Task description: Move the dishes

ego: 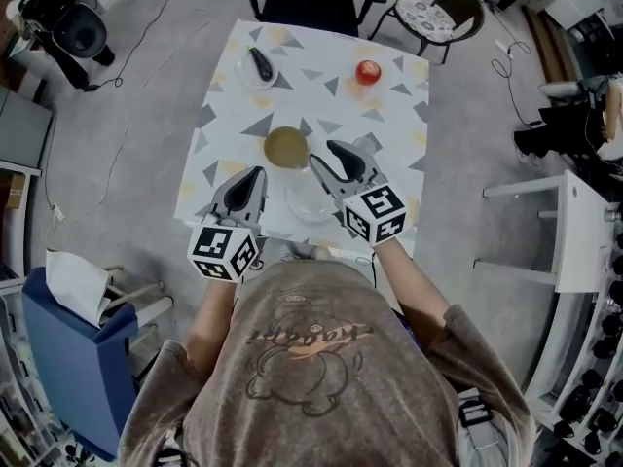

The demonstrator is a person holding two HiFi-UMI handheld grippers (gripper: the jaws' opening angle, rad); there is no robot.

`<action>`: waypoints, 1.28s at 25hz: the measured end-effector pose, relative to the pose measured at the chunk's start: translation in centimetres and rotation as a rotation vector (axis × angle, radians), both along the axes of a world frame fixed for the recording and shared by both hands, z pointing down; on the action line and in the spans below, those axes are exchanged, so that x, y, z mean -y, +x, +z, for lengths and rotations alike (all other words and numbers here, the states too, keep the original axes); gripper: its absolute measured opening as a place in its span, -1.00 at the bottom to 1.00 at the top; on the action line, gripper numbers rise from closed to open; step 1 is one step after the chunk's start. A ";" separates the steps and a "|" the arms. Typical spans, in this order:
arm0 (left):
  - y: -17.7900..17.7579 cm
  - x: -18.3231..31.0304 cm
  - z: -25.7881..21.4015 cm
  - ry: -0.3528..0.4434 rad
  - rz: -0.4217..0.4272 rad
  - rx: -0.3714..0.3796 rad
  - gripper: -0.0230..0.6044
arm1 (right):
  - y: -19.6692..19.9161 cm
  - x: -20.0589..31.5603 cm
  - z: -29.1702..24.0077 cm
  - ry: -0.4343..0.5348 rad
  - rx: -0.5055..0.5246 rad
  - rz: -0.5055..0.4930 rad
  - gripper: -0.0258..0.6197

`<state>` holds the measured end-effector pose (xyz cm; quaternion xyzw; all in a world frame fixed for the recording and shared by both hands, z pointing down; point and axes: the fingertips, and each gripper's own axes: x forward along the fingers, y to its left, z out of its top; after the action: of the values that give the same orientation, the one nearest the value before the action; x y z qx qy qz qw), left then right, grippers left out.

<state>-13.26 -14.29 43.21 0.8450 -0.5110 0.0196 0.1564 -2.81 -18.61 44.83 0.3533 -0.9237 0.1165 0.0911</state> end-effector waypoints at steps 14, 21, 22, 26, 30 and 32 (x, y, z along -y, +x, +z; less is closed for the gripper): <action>2.4 -0.7 -2.2 0.079 0.058 0.063 -0.87 | 8.4 -6.2 -3.6 0.150 0.066 0.139 -0.50; 3.2 -1.1 -1.1 0.097 0.074 0.063 -0.87 | 10.6 -7.0 -2.8 0.198 0.083 0.247 -0.72; 3.4 -1.2 -0.9 0.098 0.079 0.063 -0.87 | 10.7 -7.1 -2.5 0.198 0.074 0.257 -0.75; 3.7 -1.5 -0.4 0.102 0.087 0.051 -0.87 | 11.7 -6.9 -1.1 0.173 0.065 0.307 -0.90; 3.5 -1.7 0.3 0.097 0.075 0.042 -0.87 | 12.1 -6.8 0.3 0.133 0.056 0.319 -0.90; 3.3 -1.7 0.7 0.093 0.063 0.036 -0.87 | 12.2 -6.7 0.9 0.112 0.065 0.325 -0.90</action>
<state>-9.96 -12.62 43.86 0.8664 -0.4874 0.0160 0.1071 9.38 -11.93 45.78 0.4987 -0.8619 0.0893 0.0215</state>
